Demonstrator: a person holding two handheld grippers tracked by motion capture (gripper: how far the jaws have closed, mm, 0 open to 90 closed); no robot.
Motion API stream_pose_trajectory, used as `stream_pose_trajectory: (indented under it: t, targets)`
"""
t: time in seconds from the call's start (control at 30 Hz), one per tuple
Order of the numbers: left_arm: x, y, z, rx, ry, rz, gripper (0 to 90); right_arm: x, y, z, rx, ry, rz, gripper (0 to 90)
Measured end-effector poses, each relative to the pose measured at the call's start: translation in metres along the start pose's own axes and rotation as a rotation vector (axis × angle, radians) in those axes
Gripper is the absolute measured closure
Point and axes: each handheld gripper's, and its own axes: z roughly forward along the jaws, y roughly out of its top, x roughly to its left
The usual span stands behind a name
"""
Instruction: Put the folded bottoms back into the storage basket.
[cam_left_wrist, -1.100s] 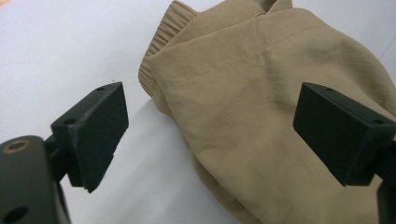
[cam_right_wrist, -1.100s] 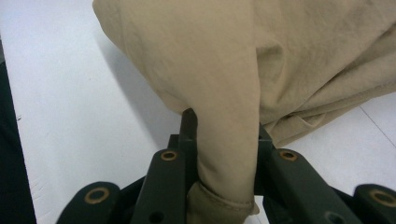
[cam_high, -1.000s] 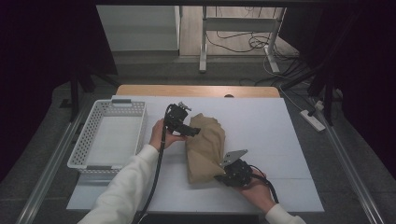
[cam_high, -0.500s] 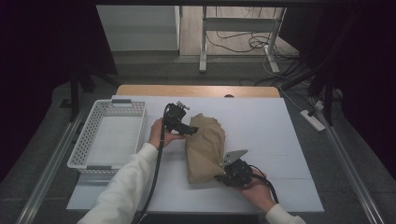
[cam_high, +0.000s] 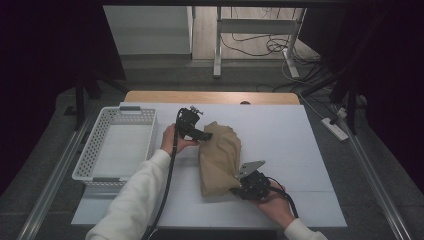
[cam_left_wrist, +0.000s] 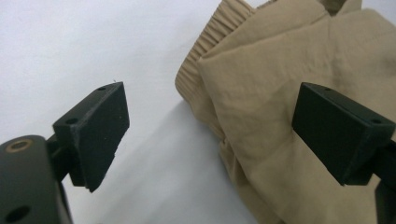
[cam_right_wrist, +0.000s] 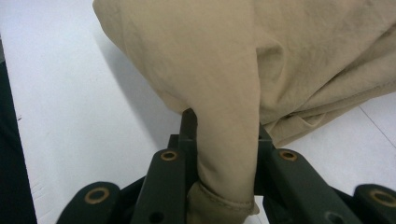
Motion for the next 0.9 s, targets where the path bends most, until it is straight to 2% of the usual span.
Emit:
stream_pose_trajectory:
  t: [0.3, 0.63, 0.9]
  targets:
    - [-0.005, 0.008, 0.015, 0.022, 0.002, 0.018, 11.6, 0.0, 0.0, 0.0, -0.001, -0.001, -0.001, 74.5]
    - [-0.005, 0.01, 0.027, 0.031, -0.027, -0.002, 11.3, 0.0, 0.0, 0.0, 0.0, 0.002, -0.001, 74.5]
    - [-0.007, 0.01, 0.036, 0.054, -0.025, 0.014, 10.7, 0.0, 0.0, 0.0, 0.001, 0.004, 0.0, 74.5]
